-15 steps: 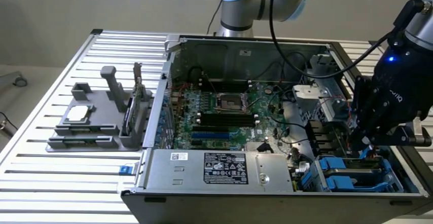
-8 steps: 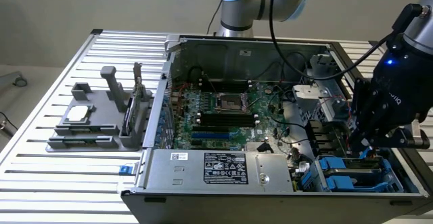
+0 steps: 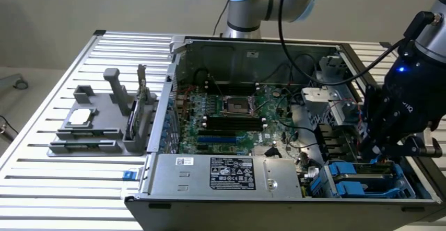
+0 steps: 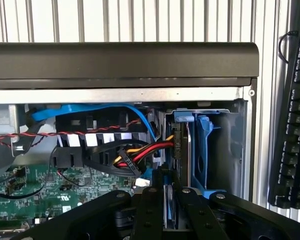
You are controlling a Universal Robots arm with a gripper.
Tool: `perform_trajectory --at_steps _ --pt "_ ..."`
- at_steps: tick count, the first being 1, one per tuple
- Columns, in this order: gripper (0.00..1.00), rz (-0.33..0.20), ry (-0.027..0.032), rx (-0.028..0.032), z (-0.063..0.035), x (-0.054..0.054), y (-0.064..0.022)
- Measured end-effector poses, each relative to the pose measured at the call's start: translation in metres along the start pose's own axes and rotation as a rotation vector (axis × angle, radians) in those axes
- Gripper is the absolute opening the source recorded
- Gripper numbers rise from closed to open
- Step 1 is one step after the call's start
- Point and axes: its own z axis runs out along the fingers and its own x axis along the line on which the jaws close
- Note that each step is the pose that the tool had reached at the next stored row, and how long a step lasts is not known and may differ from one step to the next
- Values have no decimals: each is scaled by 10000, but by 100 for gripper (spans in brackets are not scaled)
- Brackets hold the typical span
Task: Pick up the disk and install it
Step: 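Insert the first disk wire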
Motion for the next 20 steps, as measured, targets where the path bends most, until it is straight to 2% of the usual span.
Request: perform_trajectory --at_steps 10,20 --pt "16 81 -1 7 44 -45 13" --pt "16 246 -1 46 83 -79 14"
